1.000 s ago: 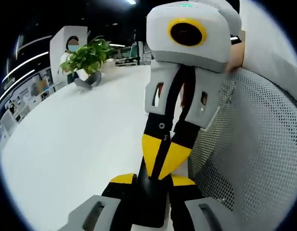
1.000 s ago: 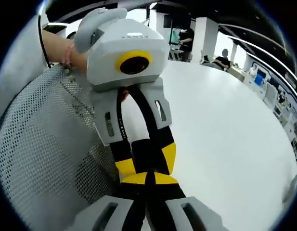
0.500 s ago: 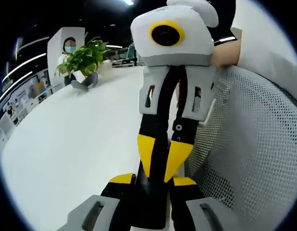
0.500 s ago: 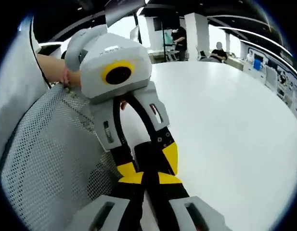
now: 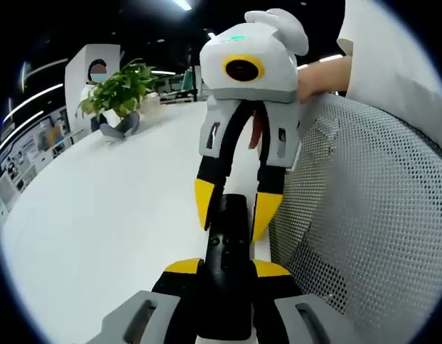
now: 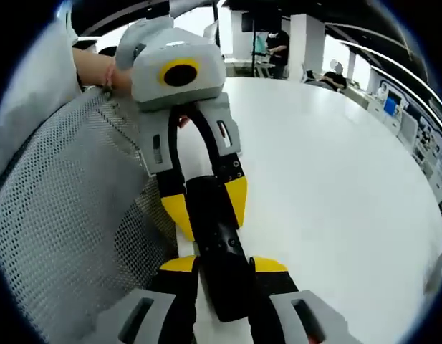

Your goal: Press the specified remote control buttons in sequence, fully releasing each button before pressing the next.

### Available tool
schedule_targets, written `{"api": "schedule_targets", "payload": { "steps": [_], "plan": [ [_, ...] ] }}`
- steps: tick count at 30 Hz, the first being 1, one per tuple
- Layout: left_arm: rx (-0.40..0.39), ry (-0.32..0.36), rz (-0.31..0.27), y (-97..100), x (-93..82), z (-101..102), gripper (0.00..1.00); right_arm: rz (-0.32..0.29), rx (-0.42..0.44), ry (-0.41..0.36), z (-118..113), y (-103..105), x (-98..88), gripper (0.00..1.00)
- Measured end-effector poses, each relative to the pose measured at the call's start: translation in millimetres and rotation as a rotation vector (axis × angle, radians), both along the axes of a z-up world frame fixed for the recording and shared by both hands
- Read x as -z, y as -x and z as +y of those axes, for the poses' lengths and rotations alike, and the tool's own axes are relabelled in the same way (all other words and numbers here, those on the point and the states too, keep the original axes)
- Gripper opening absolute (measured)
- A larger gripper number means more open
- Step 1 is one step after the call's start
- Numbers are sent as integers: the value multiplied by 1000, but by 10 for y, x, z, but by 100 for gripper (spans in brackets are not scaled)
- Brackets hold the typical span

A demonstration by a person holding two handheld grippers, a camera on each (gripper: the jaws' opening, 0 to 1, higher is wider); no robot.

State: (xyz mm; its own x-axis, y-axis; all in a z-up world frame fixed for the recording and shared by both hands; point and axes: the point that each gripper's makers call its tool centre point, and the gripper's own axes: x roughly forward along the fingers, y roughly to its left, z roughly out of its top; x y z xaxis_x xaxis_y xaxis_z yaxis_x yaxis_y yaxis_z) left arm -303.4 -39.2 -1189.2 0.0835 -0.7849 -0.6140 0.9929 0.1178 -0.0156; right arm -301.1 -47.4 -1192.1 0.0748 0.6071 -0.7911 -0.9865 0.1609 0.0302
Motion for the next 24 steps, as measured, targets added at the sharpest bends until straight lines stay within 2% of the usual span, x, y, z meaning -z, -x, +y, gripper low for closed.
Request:
{"api": "schedule_targets", "payload": {
  "steps": [2, 4, 8, 11, 12, 13, 14, 16, 18, 21, 23, 24],
  "plan": [
    [1, -3, 0, 3, -1, 1, 25, 28, 12, -6, 32, -12, 14, 25],
    [1, -9, 4, 3, 1, 3, 25, 15, -25, 4, 32, 11, 2, 24],
    [-21, -20, 14, -29, 5, 11, 26, 4, -23, 2, 40, 3, 8, 23],
    [-61, -31, 67, -41, -1, 40, 29, 21, 8, -18, 53, -12, -1, 23],
    [-61, -42, 63, -53, -2, 70, 30, 26, 20, -27, 55, -20, -2, 23],
    [-71, -51, 49, -86, 2, 91, 33, 31, 31, -33, 58, -25, -5, 23],
    [-65, -78, 6, -129, 13, 141, 37, 36, 39, -37, 58, -30, -6, 23],
    [-70, -92, 25, -104, 14, 183, 48, 40, 45, -43, 63, -39, -7, 23],
    [-94, -92, 36, -103, -17, 232, 52, 43, 50, -53, 72, -44, -8, 23],
    [-166, -16, 45, -161, -200, 251, 60, 45, 56, -65, 84, -52, -11, 23],
    [-229, 24, 11, -261, -347, 299, 71, 45, 58, -70, 90, -56, -12, 23],
    [-257, 39, -8, -302, -412, 328, 80, 44, 59, -73, 96, -59, -13, 23]
  ]
}}
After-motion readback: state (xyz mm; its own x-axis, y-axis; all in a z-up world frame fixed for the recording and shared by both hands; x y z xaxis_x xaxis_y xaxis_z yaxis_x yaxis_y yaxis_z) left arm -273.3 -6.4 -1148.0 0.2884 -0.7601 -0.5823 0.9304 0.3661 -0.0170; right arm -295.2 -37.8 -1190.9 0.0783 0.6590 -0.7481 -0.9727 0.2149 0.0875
